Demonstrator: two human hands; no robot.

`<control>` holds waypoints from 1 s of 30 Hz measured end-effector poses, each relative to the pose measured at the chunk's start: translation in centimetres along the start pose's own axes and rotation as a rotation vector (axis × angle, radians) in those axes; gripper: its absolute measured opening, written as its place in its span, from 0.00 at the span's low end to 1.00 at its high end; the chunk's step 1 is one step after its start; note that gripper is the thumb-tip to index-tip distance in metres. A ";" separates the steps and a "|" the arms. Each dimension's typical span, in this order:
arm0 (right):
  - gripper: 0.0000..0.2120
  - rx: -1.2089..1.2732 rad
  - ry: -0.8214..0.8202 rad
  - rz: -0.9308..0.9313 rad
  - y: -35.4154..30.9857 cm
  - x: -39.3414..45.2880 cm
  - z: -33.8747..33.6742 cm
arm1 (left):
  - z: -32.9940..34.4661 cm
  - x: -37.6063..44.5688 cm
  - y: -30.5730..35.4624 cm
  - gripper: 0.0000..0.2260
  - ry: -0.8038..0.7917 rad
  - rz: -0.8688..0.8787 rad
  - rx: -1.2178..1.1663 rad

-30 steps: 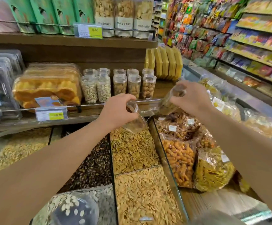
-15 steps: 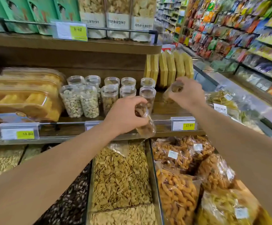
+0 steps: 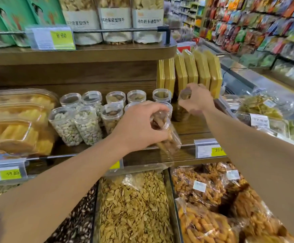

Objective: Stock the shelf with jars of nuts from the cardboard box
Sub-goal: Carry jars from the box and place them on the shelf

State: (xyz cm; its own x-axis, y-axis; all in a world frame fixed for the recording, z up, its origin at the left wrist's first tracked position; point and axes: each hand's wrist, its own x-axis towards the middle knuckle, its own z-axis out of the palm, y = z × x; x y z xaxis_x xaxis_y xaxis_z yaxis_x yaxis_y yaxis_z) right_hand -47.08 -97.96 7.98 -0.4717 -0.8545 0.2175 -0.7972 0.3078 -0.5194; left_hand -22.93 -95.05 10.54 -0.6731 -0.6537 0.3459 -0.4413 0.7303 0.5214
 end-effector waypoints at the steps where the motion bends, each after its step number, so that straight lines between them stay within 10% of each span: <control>1: 0.26 0.009 0.001 -0.001 0.0 0.1 0.2 | -0.1 0.1 -0.2 0.25 0.006 -0.002 0.000; 18: 0.31 -0.034 -0.031 0.026 3.6 -8.7 -2.2 | -0.1 2.9 2.1 0.25 0.073 0.052 0.051; 30: 0.29 -0.190 -0.071 -0.080 8.1 -15.1 -3.9 | 6.9 10.3 3.2 0.21 -0.167 0.101 0.399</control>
State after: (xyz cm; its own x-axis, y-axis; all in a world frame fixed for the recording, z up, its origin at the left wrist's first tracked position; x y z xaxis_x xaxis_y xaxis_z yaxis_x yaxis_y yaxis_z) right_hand -47.90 -80.93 3.67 -0.3815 -0.9047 0.1895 -0.8909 0.3052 -0.3365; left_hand -35.36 -98.07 10.34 -0.7968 -0.5581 0.2316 -0.5409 0.8296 0.1382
